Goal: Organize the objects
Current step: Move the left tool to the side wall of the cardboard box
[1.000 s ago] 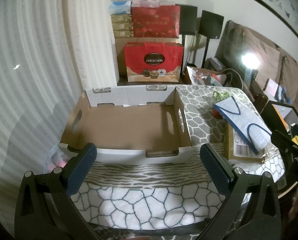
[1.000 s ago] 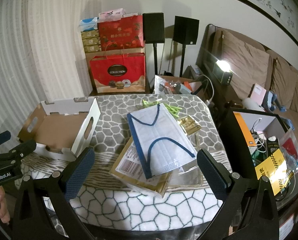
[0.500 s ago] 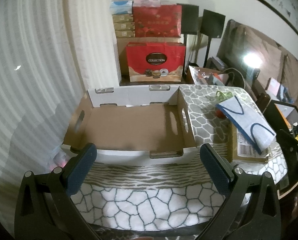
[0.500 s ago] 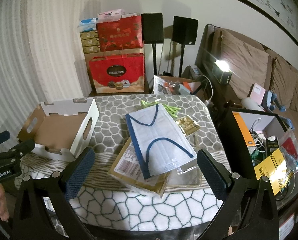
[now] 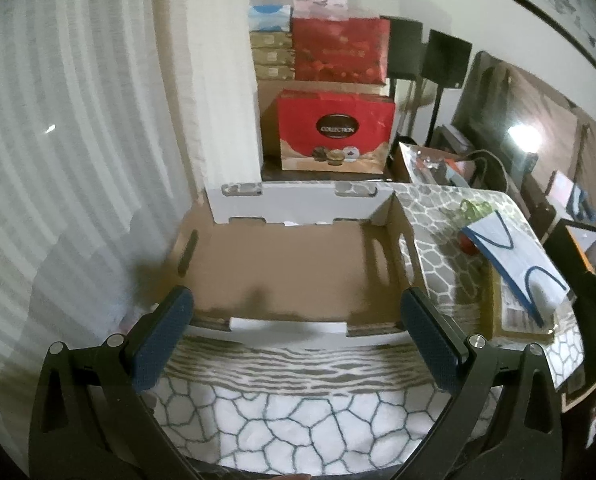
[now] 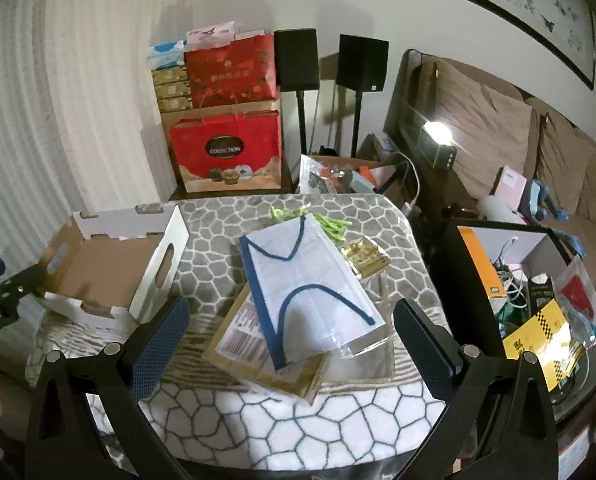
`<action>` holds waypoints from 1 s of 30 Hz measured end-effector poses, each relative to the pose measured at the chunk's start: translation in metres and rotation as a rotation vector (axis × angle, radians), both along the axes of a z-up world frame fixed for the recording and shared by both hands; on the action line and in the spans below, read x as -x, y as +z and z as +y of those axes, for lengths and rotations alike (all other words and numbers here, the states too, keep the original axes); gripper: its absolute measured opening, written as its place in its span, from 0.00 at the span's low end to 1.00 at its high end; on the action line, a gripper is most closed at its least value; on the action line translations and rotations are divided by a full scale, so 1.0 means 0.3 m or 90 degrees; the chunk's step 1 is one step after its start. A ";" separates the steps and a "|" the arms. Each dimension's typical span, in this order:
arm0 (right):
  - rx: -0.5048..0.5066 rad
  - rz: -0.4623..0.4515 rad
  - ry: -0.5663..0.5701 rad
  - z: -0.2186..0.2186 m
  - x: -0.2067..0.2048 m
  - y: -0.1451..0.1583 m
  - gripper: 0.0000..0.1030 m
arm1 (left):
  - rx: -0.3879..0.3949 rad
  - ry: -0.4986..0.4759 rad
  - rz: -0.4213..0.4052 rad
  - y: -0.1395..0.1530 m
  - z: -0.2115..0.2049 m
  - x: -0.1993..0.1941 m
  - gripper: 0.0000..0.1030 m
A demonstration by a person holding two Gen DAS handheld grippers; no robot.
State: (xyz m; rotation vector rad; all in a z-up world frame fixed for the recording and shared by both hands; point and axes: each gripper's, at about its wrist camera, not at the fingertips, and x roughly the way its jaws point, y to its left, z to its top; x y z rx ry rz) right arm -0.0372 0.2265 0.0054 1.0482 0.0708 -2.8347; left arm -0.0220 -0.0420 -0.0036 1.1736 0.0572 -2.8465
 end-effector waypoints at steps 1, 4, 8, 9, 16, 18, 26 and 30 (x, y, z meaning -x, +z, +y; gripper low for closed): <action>-0.001 0.000 -0.001 0.003 0.006 0.000 1.00 | 0.001 0.002 0.001 0.002 -0.008 0.003 1.00; -0.002 -0.004 -0.005 0.017 0.027 -0.003 1.00 | 0.007 0.011 0.003 0.006 -0.028 0.014 1.00; 0.002 -0.010 -0.009 0.040 0.054 -0.011 1.00 | 0.012 0.014 0.002 0.001 -0.053 0.043 1.00; 0.003 -0.014 -0.013 0.047 0.064 -0.014 1.00 | 0.012 0.015 0.001 -0.002 -0.060 0.050 1.00; 0.006 -0.025 -0.032 0.105 0.110 -0.032 1.00 | 0.028 0.046 -0.042 -0.087 -0.192 0.179 1.00; 0.009 -0.028 -0.037 0.126 0.121 -0.035 1.00 | 0.015 0.051 -0.061 -0.123 -0.245 0.216 1.00; 0.031 -0.047 -0.060 0.198 0.155 -0.055 1.00 | -0.061 0.050 -0.111 -0.230 -0.395 0.296 0.94; 0.043 -0.056 -0.064 0.224 0.162 -0.070 1.00 | -0.059 0.044 -0.139 -0.275 -0.406 0.323 0.79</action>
